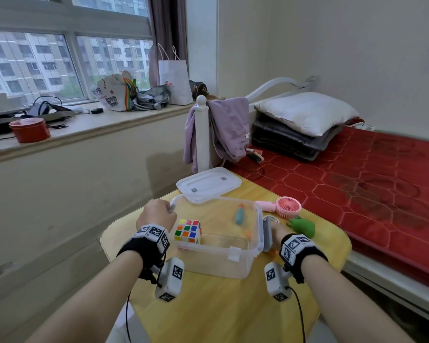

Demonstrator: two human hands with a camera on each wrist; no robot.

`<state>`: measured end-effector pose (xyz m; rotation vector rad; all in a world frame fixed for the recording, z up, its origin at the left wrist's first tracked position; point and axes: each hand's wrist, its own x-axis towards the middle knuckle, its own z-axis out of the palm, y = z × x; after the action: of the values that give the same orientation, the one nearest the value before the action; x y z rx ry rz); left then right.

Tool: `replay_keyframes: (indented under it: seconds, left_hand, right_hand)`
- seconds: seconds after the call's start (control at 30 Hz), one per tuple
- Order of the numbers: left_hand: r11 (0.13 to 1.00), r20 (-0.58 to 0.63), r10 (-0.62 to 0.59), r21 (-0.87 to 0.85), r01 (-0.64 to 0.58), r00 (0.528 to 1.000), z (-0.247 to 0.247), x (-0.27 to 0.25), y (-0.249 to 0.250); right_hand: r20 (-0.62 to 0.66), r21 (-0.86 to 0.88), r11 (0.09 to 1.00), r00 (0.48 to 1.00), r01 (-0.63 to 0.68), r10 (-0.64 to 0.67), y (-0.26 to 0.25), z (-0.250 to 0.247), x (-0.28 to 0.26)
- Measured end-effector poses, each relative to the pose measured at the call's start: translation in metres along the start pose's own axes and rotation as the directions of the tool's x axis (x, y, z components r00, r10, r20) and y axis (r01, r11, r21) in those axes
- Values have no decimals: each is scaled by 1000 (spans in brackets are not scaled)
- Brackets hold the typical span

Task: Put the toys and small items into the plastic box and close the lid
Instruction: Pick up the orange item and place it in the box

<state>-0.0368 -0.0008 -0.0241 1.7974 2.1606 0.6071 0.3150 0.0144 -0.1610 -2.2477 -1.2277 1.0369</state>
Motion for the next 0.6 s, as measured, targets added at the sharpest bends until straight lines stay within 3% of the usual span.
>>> replay_keyframes:
  seconds: [0.1,0.17,0.27,0.33,0.4,0.47,0.53,0.6]
  left_hand:
    - [1000,-14,2,-7,-2,1000,0,0,0]
    - [1000,-11,9,-12,-9,1000,1,1,1]
    - [1000,-12,1,-12,-1,1000,2,1,1]
    - [1000,-13,-6,-13,6,1000,3,1,2]
    - [1000,-12,-12,-12,12,1000,3,0,4]
    - [1000,-17,-15,-6,15,1000,4,-2,7]
    - [1000,-23,-24,0,24,999,5,-5,9]
    - [1000,-23,-30,6,30,999,5,-7,9]
  right_hand:
    - [-82,81,963,965,255,-249,-49,-23,-75]
    - [-158,246,904,935,349,-318,-65,-45,-94]
    - [-393,338,789,839,513,-377,-88,-82,-110]
    - [-412,364,728,802,581,-433,-107,-98,-122]
    - [-277,351,706,789,615,-549,-126,-104,-136]
    - [-38,272,738,773,618,-634,-143,-102,-149]
    - [250,212,796,755,568,-606,-156,-93,-158]
    - [451,141,870,752,472,-481,-165,-78,-163]
